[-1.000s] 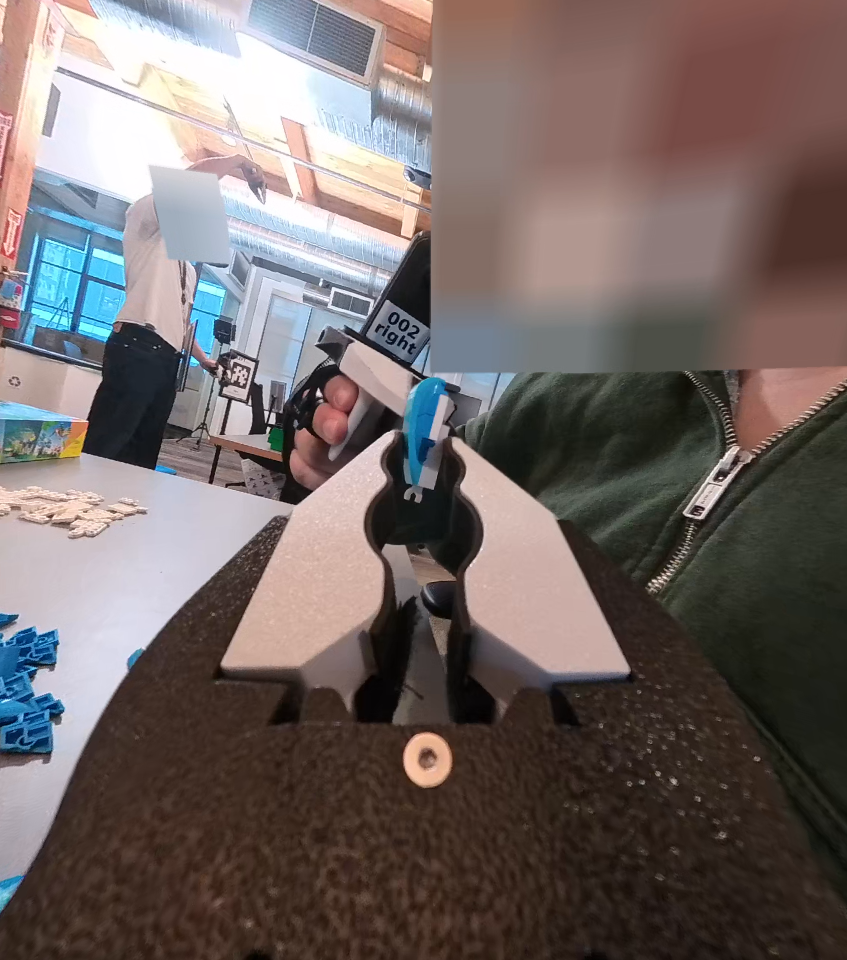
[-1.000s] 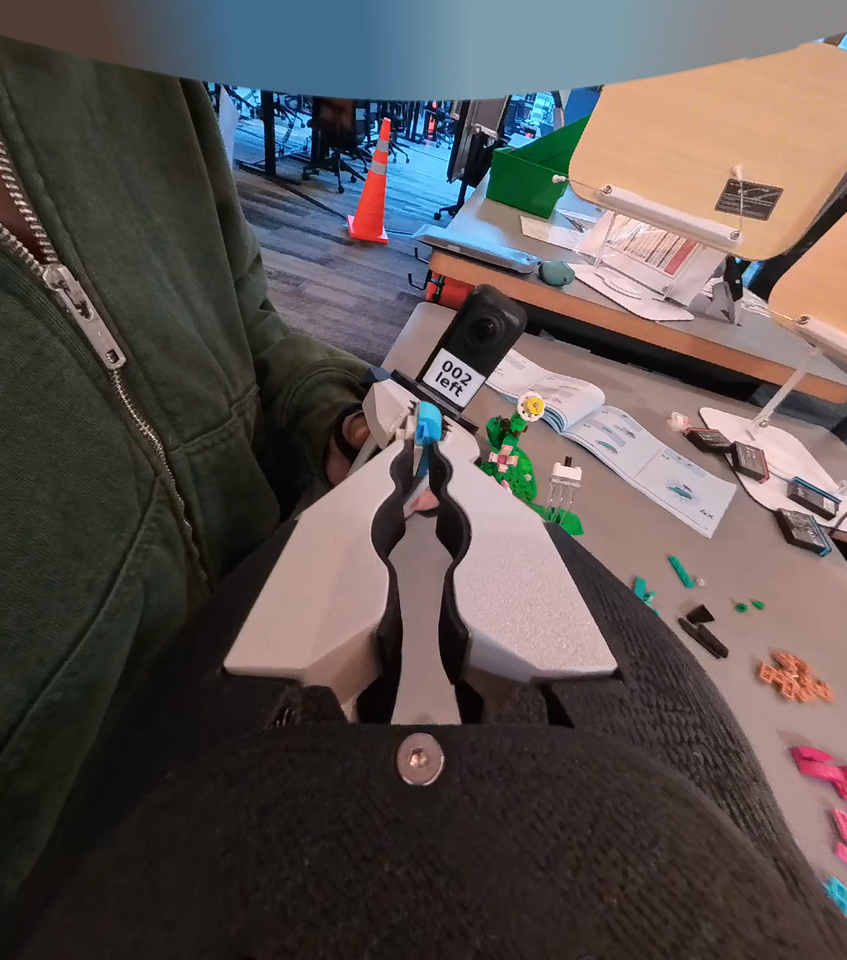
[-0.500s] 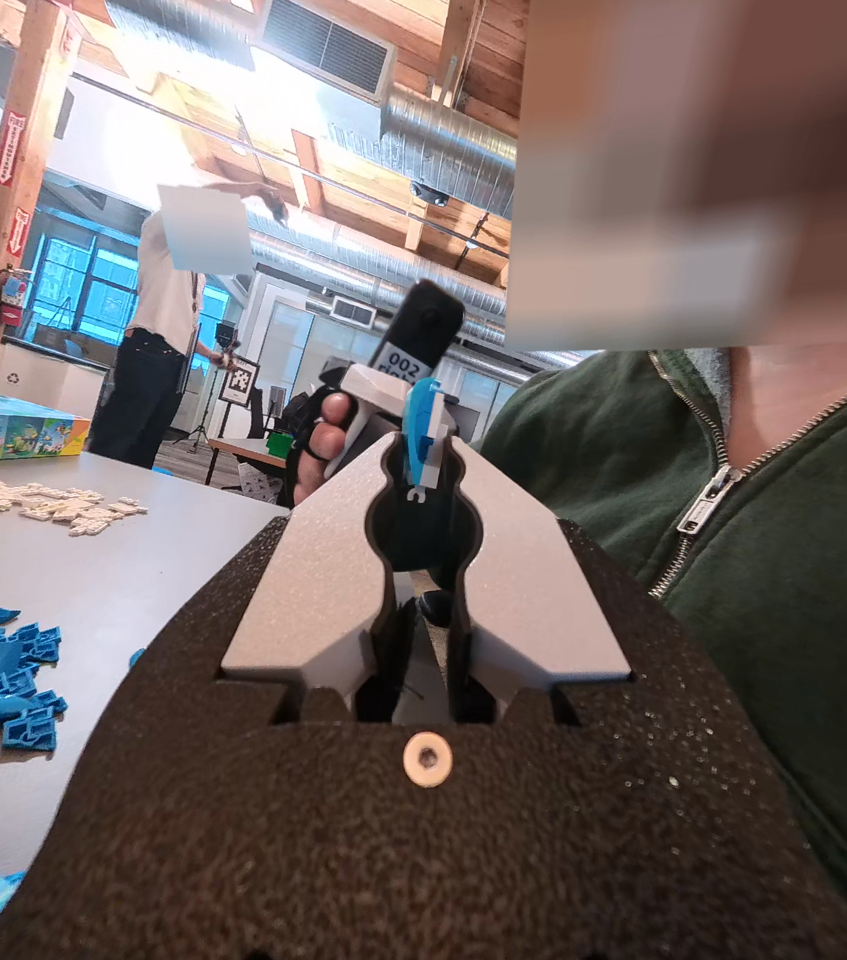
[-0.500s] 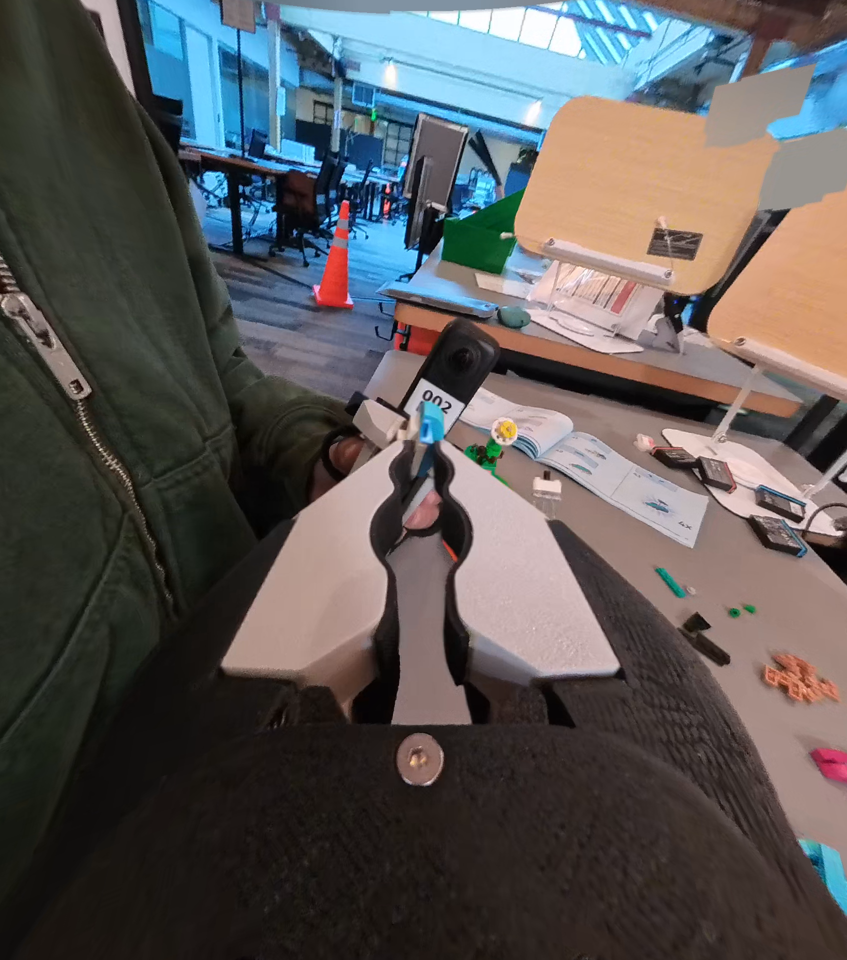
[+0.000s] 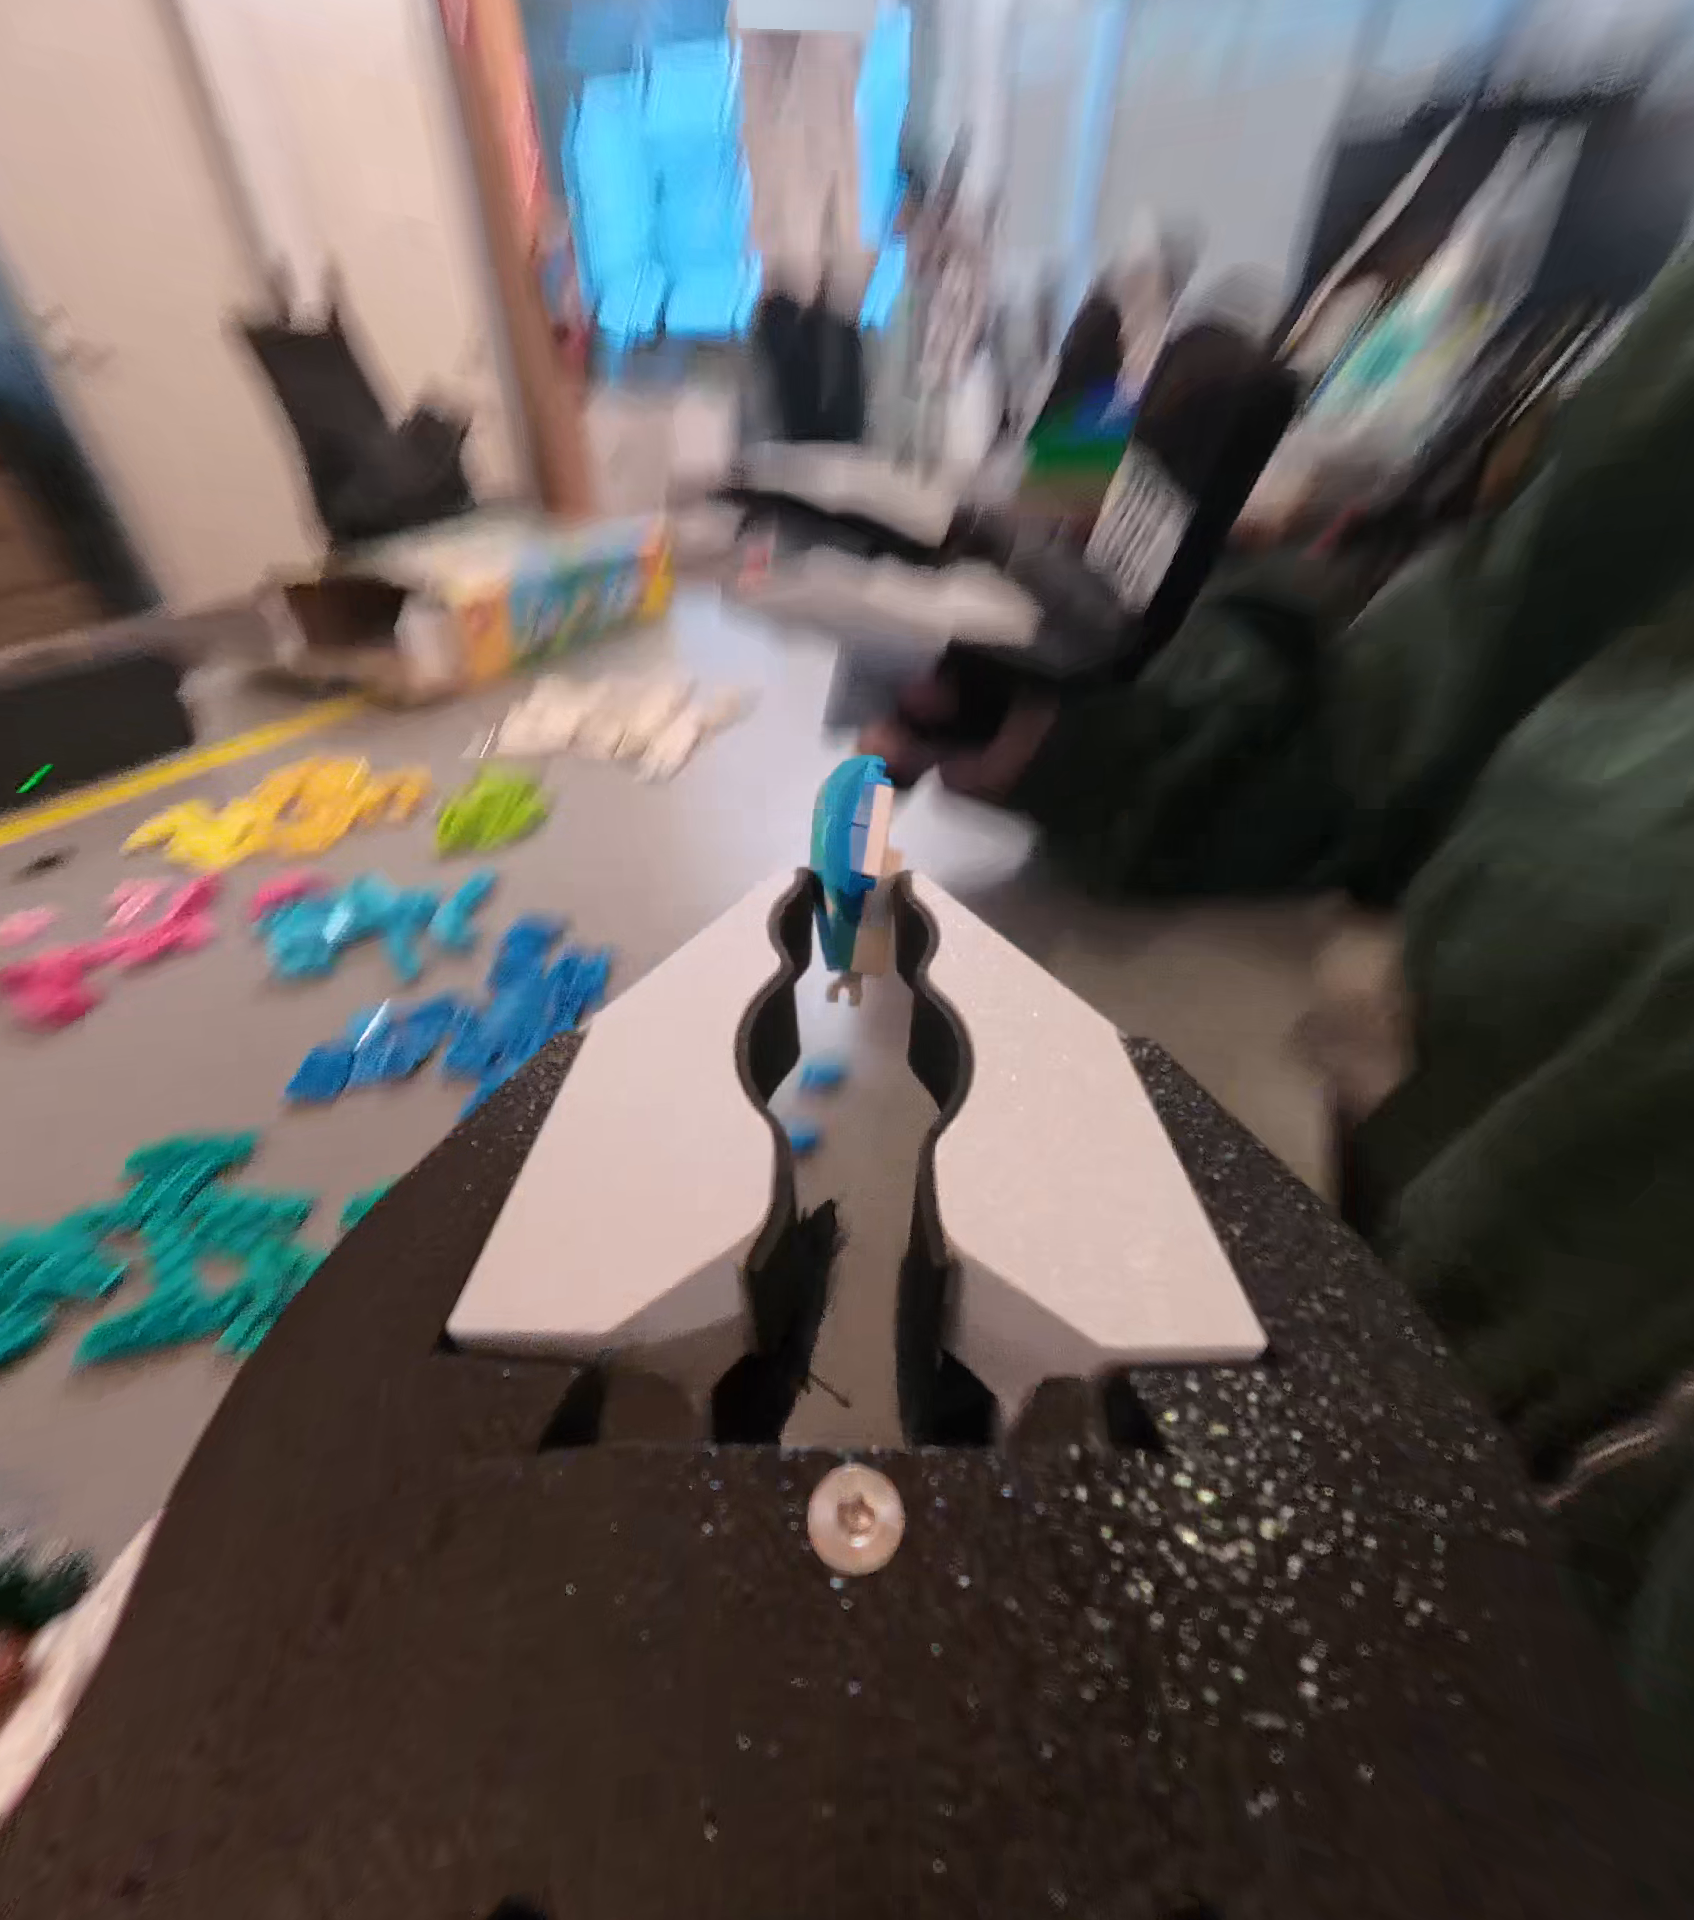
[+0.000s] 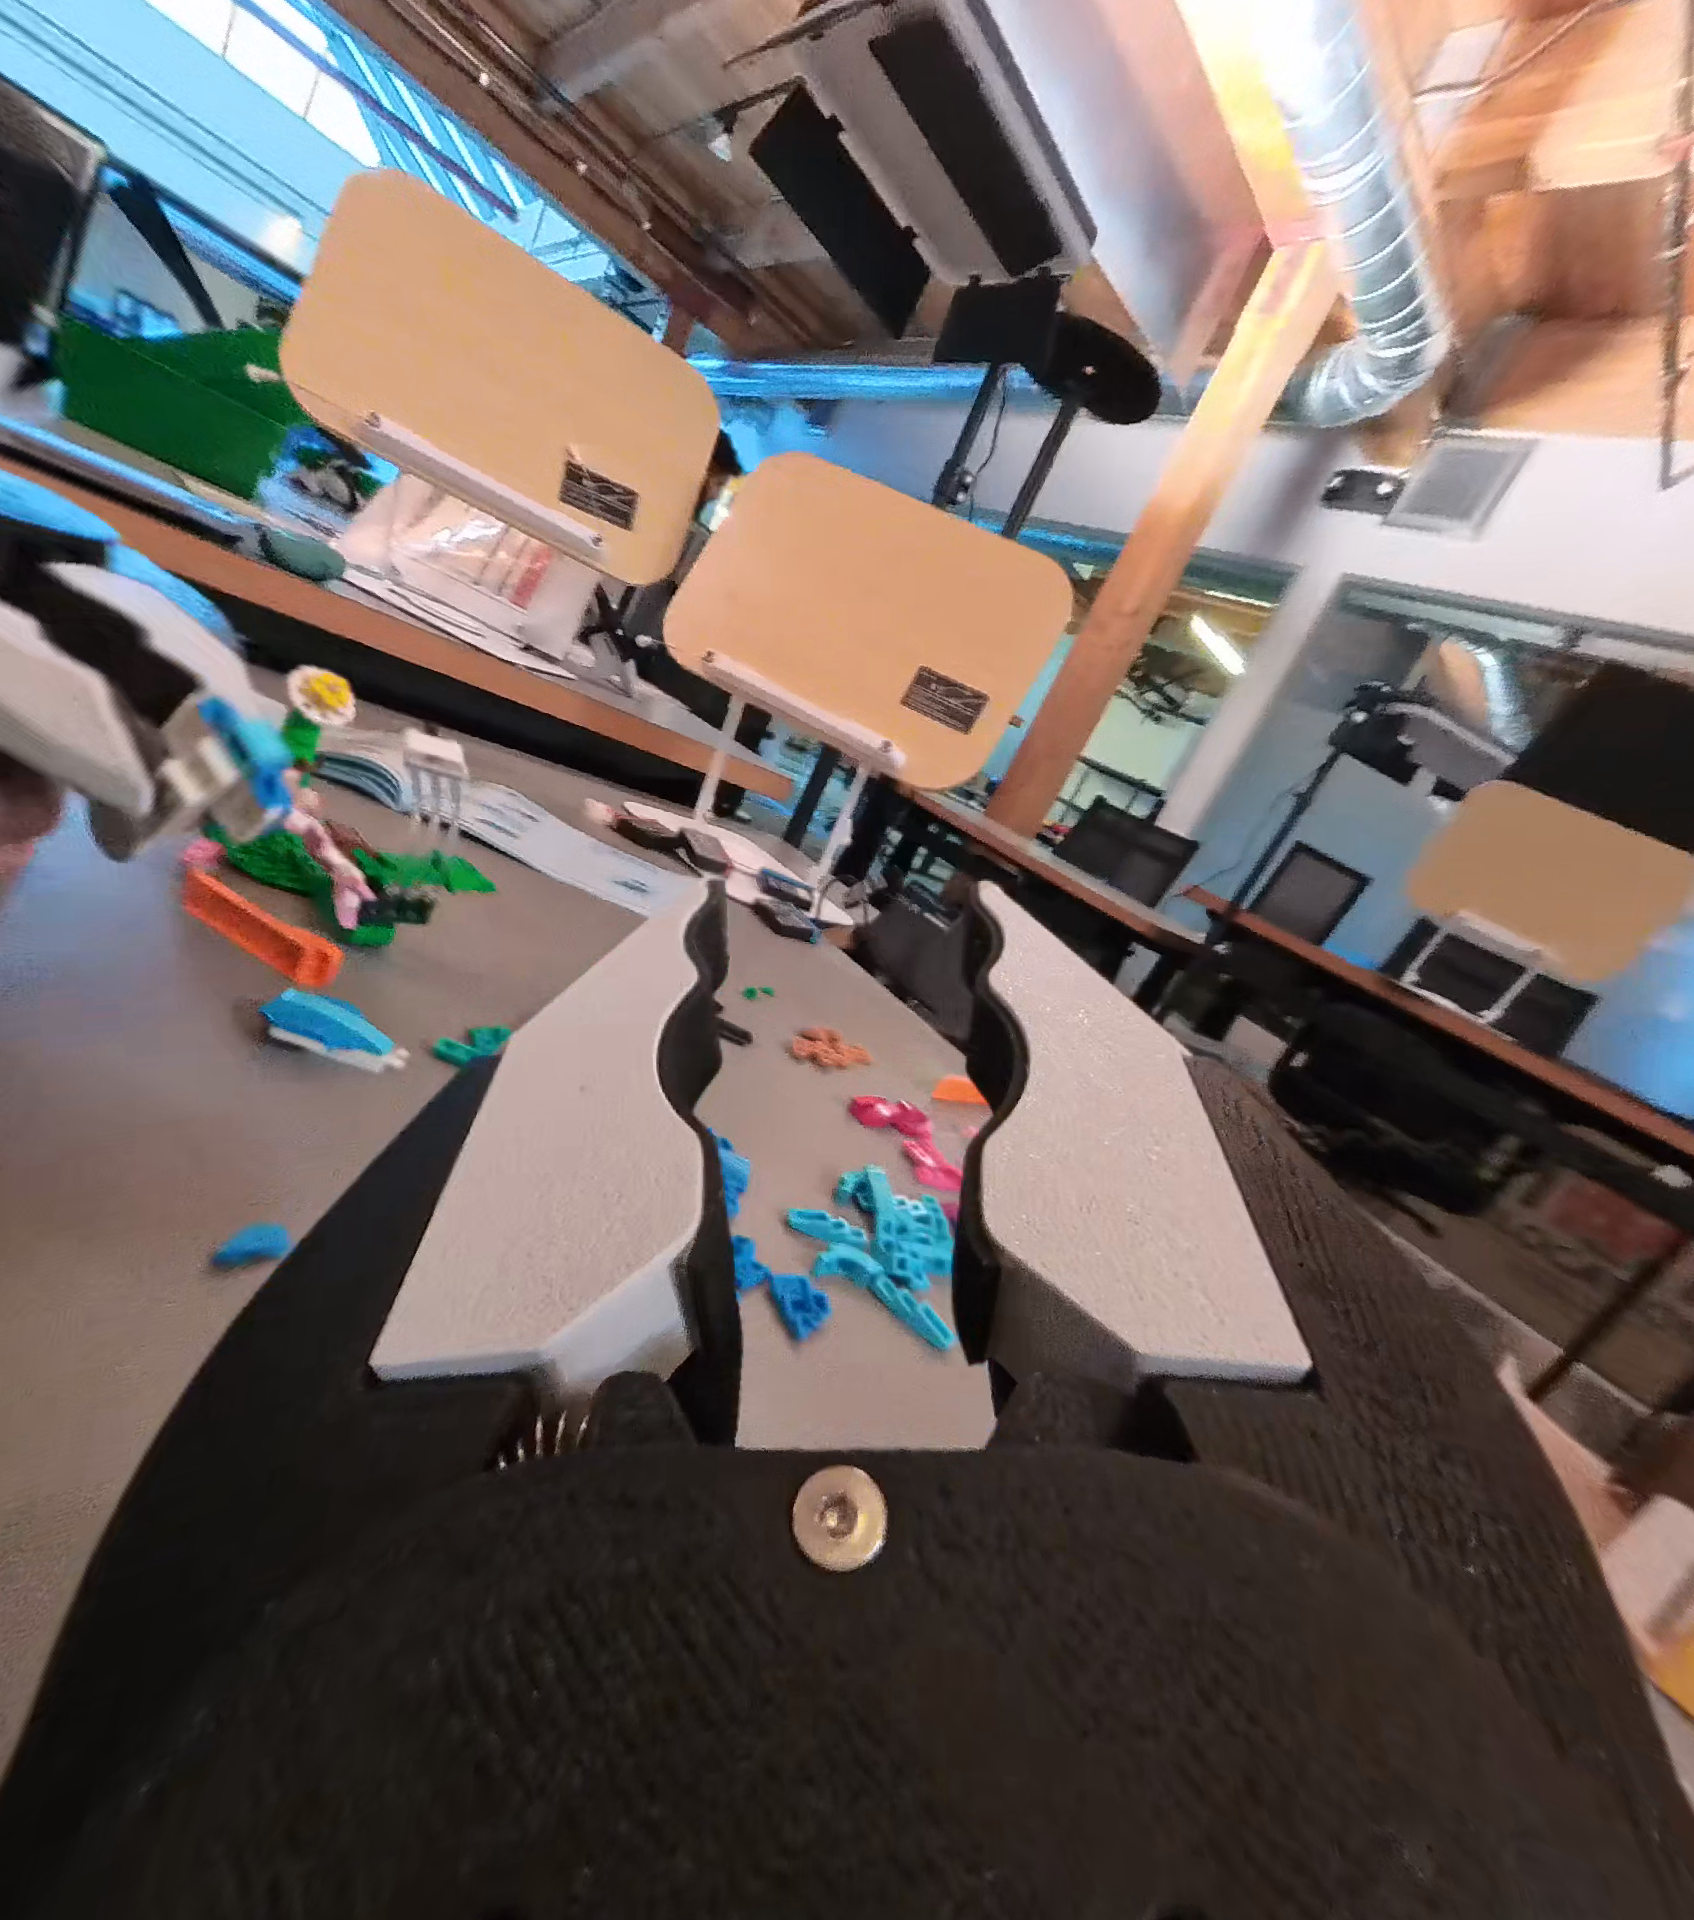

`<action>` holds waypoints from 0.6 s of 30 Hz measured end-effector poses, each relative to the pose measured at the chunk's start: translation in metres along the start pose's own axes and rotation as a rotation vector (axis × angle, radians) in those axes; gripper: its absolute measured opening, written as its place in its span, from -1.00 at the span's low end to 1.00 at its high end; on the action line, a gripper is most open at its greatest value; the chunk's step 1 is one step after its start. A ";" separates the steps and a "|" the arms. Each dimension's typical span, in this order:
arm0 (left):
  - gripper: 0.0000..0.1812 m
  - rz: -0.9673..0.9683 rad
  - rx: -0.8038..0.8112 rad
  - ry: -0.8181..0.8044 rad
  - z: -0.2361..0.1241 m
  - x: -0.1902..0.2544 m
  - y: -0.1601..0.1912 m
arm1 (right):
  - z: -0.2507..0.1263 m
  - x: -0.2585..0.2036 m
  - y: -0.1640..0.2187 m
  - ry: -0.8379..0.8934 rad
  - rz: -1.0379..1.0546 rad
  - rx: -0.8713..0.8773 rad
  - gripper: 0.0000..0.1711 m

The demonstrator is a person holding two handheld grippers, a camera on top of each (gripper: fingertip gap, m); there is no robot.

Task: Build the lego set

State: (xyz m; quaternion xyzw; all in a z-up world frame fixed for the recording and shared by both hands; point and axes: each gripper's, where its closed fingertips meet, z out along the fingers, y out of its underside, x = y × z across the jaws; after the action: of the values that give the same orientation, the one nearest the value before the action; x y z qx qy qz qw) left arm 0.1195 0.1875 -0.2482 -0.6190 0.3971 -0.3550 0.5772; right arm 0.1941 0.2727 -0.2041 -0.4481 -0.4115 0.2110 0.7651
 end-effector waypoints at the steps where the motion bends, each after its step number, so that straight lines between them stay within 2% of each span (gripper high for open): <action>1: -0.87 0.050 -0.087 -0.035 0.004 0.000 0.013 | -0.003 0.001 0.004 0.003 -0.012 -0.007 -0.49; 4: -0.86 0.222 -0.323 -0.120 0.011 0.000 0.046 | -0.008 0.008 0.015 0.012 0.026 -0.026 -0.49; 9: -0.86 0.507 -0.603 -0.253 0.015 -0.013 0.074 | -0.011 0.018 0.019 0.017 0.161 -0.022 -0.46; 18: -0.86 0.746 -0.764 -0.264 0.015 -0.021 0.091 | -0.011 0.016 0.025 0.009 0.169 -0.060 -0.48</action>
State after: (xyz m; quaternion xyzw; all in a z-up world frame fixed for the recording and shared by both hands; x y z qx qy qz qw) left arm 0.1168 0.2109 -0.3400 -0.6411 0.6144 0.1236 0.4430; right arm 0.2132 0.2913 -0.2212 -0.5051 -0.3747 0.2603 0.7326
